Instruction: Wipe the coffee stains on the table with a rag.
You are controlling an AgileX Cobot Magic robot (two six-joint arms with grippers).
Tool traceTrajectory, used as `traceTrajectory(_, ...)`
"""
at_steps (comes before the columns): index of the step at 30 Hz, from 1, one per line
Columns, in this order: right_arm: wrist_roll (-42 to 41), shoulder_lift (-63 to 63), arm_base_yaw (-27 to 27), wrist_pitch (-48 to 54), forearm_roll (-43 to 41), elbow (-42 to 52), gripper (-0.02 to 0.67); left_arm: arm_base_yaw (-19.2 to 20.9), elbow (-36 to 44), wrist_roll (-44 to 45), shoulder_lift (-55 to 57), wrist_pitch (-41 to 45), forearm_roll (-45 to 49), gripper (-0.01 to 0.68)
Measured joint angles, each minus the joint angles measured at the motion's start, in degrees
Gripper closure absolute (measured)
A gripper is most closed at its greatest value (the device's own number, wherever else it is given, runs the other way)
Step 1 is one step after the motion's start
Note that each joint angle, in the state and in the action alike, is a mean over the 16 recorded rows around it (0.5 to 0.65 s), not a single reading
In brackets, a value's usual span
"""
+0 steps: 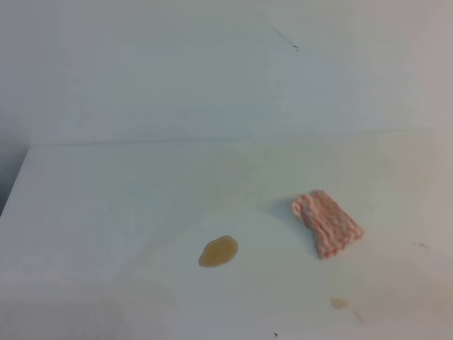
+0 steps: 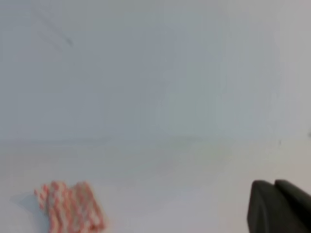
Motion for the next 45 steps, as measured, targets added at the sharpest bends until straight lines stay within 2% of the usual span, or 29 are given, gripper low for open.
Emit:
traceTrajectory(15,4.41,0.01,-0.04,-29.70,15.82,0.00,0.652,0.00,0.00,0.00,0.00,-0.12,0.00,0.674)
traceTrajectory(20,5.27,0.04,-0.07,-37.06,17.11,-1.07,0.652,0.00,0.16,0.00,0.00,-0.12,0.00,0.674)
traceTrajectory(24,3.64,0.06,-0.09,-39.37,15.11,-3.64,0.652,0.00,0.16,0.00,0.00,-0.06,0.00,0.674)
traceTrajectory(29,-0.97,0.62,-0.09,-37.54,10.44,-9.20,0.652,0.00,0.16,0.00,0.00,0.00,0.00,0.674)
traceTrajectory(34,-4.27,3.51,-0.09,-31.14,8.00,-17.23,0.652,0.00,0.00,0.00,0.00,0.00,0.00,0.674)
traceTrajectory(40,-6.22,11.48,-0.09,-17.42,7.42,-28.99,0.652,0.00,0.00,0.00,0.00,-0.06,0.00,0.674)
traceTrajectory(45,-6.22,21.63,-0.09,-2.10,7.73,-39.91,0.652,0.00,0.00,0.01,0.00,-0.18,0.00,0.674)
